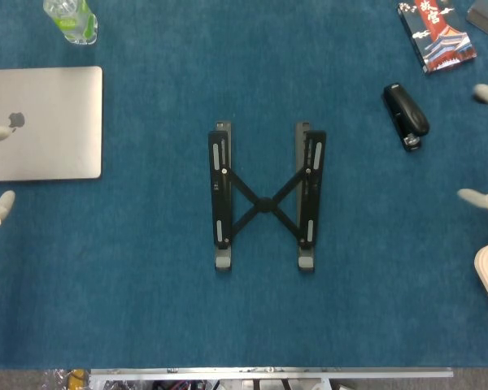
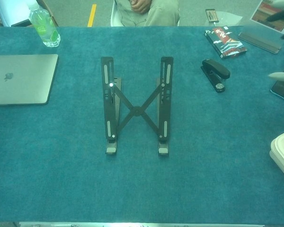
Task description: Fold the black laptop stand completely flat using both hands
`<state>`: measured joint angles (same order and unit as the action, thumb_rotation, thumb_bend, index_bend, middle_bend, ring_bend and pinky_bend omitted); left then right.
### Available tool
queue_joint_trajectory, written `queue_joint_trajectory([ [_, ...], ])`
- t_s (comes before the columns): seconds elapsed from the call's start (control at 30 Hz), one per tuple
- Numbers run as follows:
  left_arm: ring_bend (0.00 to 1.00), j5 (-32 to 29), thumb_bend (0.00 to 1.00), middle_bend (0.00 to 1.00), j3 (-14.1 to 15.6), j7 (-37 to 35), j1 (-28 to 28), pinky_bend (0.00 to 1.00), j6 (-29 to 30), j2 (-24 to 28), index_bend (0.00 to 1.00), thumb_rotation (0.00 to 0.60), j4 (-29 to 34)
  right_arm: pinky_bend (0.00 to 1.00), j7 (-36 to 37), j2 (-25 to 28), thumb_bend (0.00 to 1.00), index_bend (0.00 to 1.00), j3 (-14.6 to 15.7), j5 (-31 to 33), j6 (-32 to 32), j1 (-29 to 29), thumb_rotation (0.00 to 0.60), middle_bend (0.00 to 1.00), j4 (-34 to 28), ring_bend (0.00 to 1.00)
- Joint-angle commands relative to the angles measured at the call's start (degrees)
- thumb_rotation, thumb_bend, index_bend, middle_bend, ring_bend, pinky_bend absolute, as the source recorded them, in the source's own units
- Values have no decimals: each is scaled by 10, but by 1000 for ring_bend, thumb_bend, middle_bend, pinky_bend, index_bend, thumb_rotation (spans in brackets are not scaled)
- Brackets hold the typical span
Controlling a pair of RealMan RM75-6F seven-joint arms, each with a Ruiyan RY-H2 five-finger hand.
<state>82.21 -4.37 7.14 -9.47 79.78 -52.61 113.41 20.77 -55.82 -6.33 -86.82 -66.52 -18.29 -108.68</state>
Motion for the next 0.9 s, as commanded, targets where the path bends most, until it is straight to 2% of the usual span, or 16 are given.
queue_joint_trajectory([
  [0.03,83,0,261,160,1,-1,-1,91,-2,-1,235,600,-1,201,108,9,49,27,-4,-15,68,-49,600,143,-19,64],
  [0.1,83,0,261,160,1,-1,-2,91,-3,-1,235,600,-1,168,162,8,49,11,-5,-13,97,-69,600,125,-22,43],
  [0.23,83,-2,260,160,2,-3,-2,92,-3,-1,235,600,-2,114,321,3,49,0,-10,-19,159,-113,600,94,-17,5],
  [0.47,83,-8,261,159,2,-6,-3,91,-6,-1,235,600,-3,104,439,-45,49,0,-11,-40,182,-158,581,90,23,2],
  [0.63,83,-9,261,159,2,-10,-3,92,-5,0,235,600,-4,104,472,-85,49,0,-11,-31,188,-179,579,90,61,2],
  [0.9,83,-12,261,158,4,-13,-2,92,-6,-2,235,600,-6,104,462,-131,49,0,-15,-1,204,-204,578,90,107,2],
])
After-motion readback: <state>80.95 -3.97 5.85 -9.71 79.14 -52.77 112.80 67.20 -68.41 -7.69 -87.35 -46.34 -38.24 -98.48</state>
